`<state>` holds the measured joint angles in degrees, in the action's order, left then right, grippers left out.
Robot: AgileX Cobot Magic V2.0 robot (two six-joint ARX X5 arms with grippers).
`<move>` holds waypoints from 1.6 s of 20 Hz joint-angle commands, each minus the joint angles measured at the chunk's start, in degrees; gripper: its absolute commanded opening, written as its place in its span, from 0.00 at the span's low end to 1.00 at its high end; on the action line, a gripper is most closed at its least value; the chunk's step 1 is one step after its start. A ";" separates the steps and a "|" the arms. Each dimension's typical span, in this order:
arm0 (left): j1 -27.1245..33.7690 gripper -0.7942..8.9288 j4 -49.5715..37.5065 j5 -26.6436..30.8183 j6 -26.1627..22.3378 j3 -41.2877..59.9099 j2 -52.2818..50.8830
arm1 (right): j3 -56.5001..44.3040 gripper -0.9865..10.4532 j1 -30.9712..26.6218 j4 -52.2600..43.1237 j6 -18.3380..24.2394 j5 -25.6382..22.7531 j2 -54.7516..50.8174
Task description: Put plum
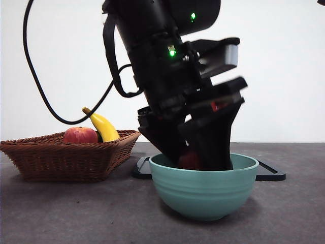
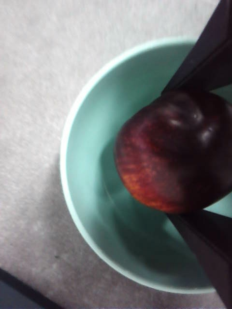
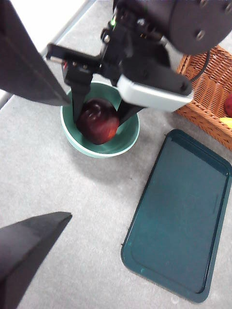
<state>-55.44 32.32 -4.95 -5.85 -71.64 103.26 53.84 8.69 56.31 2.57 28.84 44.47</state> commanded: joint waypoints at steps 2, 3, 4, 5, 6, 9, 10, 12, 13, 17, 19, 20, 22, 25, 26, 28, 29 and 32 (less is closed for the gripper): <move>-0.85 0.37 -0.57 0.48 -1.20 -1.18 1.70 | 1.01 0.39 0.31 -0.55 -0.39 0.09 0.39; -0.96 0.38 -0.57 0.48 -1.18 -1.18 1.70 | 1.01 0.39 0.31 -0.55 -0.39 0.07 0.39; -1.11 0.42 -0.59 0.50 -1.16 -1.18 1.70 | 1.01 0.39 0.31 -0.55 -0.39 0.09 0.39; -1.18 0.47 -0.59 0.48 -1.16 -1.18 1.70 | 1.01 0.39 0.31 -0.55 -0.39 0.07 0.39; -1.18 0.50 -0.57 0.48 -1.16 -1.18 1.70 | 1.01 0.39 0.31 -0.55 -0.39 0.09 0.39; -1.44 0.50 -0.61 0.50 -1.14 -1.18 1.70 | 1.01 0.39 0.31 -0.55 -0.39 0.07 0.39; -1.49 0.50 -0.61 0.50 -1.01 -1.18 1.68 | 1.01 0.39 0.31 -0.55 -0.39 0.07 0.39; -1.46 0.50 -0.28 0.48 -0.96 -1.44 1.66 | 1.01 0.39 0.31 -0.55 -0.39 0.09 0.39; -1.46 0.50 0.17 0.48 -0.94 -1.97 1.64 | 1.01 0.39 0.31 -0.55 -0.39 0.09 0.39; -1.20 0.50 3.21 0.52 -0.66 -6.34 0.22 | 1.01 0.39 0.31 -0.55 -0.39 0.09 0.37; -0.61 0.50 4.17 0.52 -0.46 -8.79 -1.60 | 1.01 0.39 0.31 -0.52 -0.39 0.09 0.37; 0.04 0.50 4.09 0.52 0.17 -9.57 -3.02 | 1.01 0.39 0.31 -0.52 -0.39 0.09 0.37; 2.23 0.50 3.93 0.52 1.38 -10.67 -6.60 | 1.01 0.39 0.31 -0.52 -0.39 0.09 0.37; 7.52 0.50 3.89 0.50 2.84 -11.10 -13.35 | 1.01 0.39 0.31 -0.52 -0.39 0.09 0.37; 9.62 0.50 4.20 0.50 3.21 -11.10 -15.80 | 1.01 0.39 0.31 -0.52 -0.39 0.09 0.37; 13.94 0.50 5.11 -0.50 4.07 -11.10 -20.63 | 1.01 0.39 0.31 -0.52 -0.39 0.09 0.37; 16.35 0.50 5.66 -2.91 4.28 -11.10 -22.95 | 1.01 0.39 0.31 -0.52 -0.39 0.09 0.37; 23.39 0.50 7.48 -7.78 5.03 -10.99 -29.20 | 1.01 0.39 0.31 -0.55 -0.39 0.07 0.39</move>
<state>-31.88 39.86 -12.32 -1.54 -81.36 73.58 53.84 8.69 56.31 2.57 28.86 44.47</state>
